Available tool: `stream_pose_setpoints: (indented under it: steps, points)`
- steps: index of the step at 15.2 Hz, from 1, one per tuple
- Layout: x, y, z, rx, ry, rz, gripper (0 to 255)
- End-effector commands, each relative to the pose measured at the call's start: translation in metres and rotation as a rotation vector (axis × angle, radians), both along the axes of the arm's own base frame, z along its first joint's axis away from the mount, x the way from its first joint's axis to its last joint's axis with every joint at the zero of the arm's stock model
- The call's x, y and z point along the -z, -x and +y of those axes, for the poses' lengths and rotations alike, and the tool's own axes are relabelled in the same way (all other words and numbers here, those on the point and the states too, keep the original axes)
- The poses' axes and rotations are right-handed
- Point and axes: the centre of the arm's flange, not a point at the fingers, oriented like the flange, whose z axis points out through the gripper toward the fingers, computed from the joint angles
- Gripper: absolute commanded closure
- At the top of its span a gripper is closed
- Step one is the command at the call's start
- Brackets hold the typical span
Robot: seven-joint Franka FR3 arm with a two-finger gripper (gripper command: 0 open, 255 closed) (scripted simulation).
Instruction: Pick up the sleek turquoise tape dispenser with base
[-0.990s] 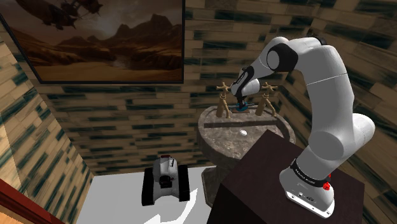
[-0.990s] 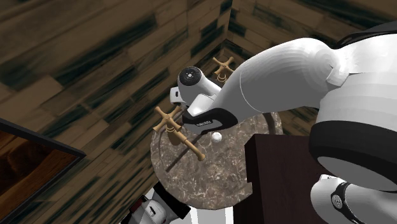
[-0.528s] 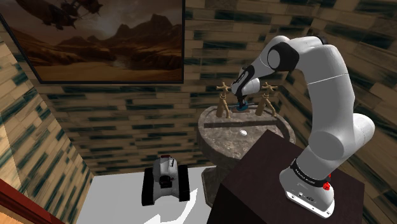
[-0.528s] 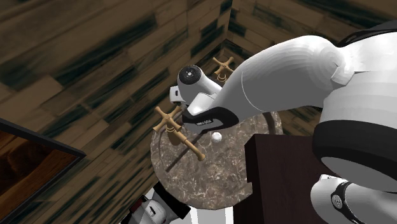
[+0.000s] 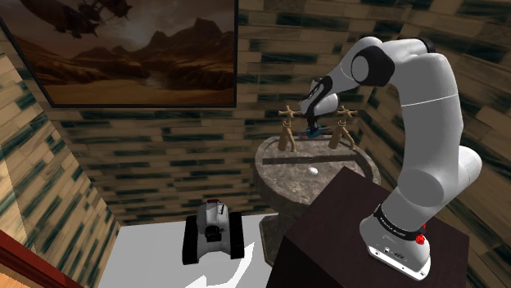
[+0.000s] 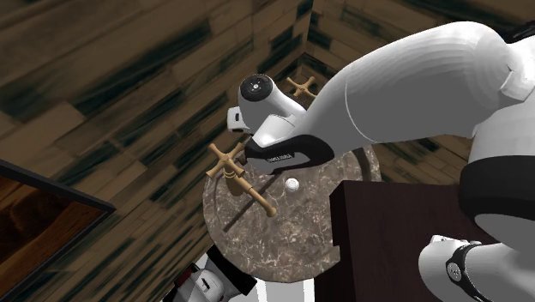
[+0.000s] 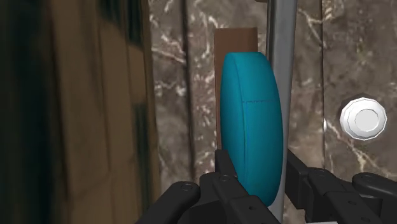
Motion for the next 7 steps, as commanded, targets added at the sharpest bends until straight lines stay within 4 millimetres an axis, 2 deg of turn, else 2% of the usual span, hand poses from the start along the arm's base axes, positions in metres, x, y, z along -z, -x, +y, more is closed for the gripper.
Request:
stream_pose_setpoints:
  steps: [1,5,7]
  points:
    - [-0.012,-0.003,0.0,0.0,0.0,0.0,255]
    - [-0.033,-0.003,0.0,0.0,0.0,0.0,255]
    - [-0.034,-0.002,0.0,0.0,0.0,0.0,255]
